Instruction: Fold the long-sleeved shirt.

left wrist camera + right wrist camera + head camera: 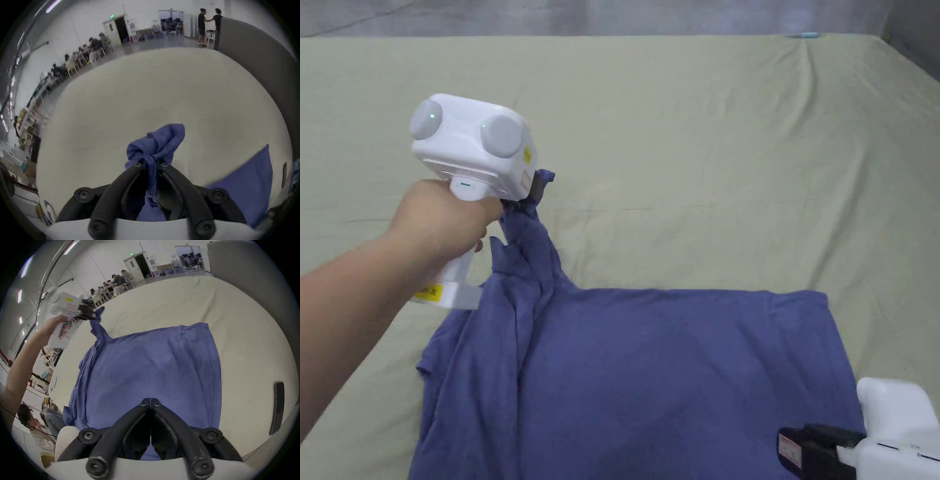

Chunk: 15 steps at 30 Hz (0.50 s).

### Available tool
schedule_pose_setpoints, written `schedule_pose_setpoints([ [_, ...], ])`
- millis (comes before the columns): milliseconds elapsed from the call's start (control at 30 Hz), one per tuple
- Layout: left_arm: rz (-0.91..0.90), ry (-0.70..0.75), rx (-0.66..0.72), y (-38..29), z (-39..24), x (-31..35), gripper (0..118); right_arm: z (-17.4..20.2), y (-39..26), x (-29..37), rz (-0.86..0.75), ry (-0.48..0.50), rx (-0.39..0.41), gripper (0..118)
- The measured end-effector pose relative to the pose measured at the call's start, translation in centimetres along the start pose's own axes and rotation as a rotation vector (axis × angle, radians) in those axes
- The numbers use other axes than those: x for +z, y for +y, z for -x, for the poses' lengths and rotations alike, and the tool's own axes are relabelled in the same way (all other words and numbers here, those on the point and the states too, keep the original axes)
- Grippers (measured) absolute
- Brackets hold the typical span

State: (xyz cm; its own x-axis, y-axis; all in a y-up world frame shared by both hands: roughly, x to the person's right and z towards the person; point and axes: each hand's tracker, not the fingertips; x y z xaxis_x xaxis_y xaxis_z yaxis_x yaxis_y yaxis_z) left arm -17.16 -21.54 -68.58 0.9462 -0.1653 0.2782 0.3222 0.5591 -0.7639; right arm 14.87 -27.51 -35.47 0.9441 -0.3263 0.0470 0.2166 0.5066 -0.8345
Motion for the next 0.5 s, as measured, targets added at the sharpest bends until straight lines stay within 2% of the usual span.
schedule_pose_setpoints([
  [100, -0.009, -0.025, -0.035, -4.7, -0.6, 5.7, 3, 0.5, -0.4, 0.2, -0.001, 0.006, 0.013, 0],
  [233, 0.042, -0.089, -0.060, -12.2, -2.7, 9.1, 3, 1.1, -0.5, 0.2, 0.004, 0.027, 0.017, 0],
  [300, 0.096, -0.103, -0.056, -16.1, -3.9, 8.4, 3, 1.4, -0.5, 0.1, 0.008, 0.031, 0.016, 0],
  [433, 0.220, -0.107, 0.106, -22.1, -4.1, 4.3, 3, 1.4, -0.6, -0.2, 0.016, 0.004, 0.015, 0],
  [500, 0.194, -0.115, 0.135, -23.8, -4.1, 2.6, 3, 1.0, -0.5, -0.7, 0.031, -0.023, 0.009, 0],
])
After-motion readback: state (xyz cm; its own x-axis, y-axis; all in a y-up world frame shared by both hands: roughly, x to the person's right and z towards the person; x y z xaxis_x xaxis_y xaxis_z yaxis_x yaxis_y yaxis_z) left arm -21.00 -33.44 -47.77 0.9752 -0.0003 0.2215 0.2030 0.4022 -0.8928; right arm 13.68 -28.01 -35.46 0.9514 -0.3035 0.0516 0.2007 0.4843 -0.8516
